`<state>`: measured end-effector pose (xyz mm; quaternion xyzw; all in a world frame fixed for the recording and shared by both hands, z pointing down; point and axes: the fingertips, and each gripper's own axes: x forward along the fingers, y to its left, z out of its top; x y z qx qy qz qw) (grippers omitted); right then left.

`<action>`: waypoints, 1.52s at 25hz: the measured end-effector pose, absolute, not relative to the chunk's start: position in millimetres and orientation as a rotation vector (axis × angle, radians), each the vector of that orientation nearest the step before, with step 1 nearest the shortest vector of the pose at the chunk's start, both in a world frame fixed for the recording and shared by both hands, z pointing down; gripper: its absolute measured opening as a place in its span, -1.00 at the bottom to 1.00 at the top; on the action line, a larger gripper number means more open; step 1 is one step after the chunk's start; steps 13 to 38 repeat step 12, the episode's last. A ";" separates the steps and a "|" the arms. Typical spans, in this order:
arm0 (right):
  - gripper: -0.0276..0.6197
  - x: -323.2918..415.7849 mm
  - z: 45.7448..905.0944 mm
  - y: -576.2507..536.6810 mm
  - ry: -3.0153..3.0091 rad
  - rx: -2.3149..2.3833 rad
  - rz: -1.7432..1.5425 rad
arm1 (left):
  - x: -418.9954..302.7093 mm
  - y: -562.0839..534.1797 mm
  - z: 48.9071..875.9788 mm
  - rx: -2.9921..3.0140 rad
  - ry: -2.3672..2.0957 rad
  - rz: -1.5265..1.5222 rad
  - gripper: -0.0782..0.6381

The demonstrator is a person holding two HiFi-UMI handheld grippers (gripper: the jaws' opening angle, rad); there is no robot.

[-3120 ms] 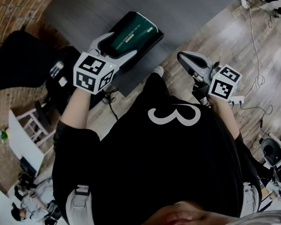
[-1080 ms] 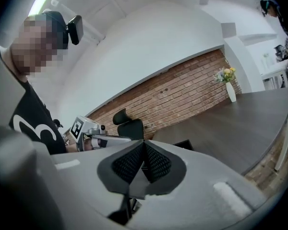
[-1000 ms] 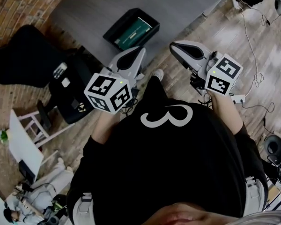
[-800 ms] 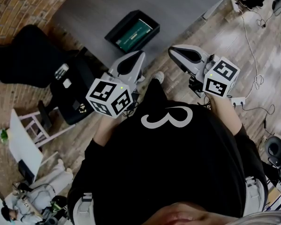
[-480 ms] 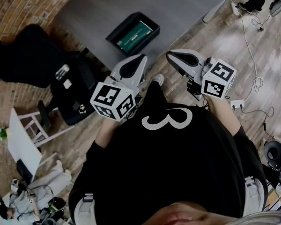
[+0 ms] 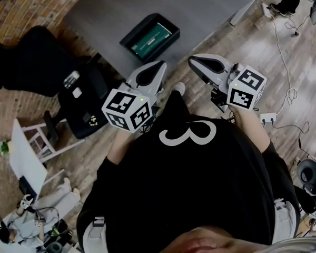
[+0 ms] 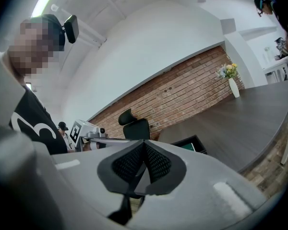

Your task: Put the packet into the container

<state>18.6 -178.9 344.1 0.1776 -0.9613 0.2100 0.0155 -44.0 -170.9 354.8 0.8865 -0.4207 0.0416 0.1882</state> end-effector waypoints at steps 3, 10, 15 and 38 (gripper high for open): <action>-0.91 18.6 343.4 -178.2 -2.993 0.550 0.651 | -42.7 -171.0 355.1 2.502 -1.201 0.150 -0.74; -0.91 22.0 340.8 -173.3 -2.997 0.551 0.640 | -40.4 -166.9 354.9 2.497 -1.217 0.167 -0.73; -0.91 23.4 340.9 -172.2 -2.996 0.557 0.638 | -40.0 -164.6 354.1 2.500 -1.215 0.161 -0.74; -0.91 23.4 340.9 -172.2 -2.996 0.557 0.638 | -40.0 -164.6 354.1 2.500 -1.215 0.161 -0.74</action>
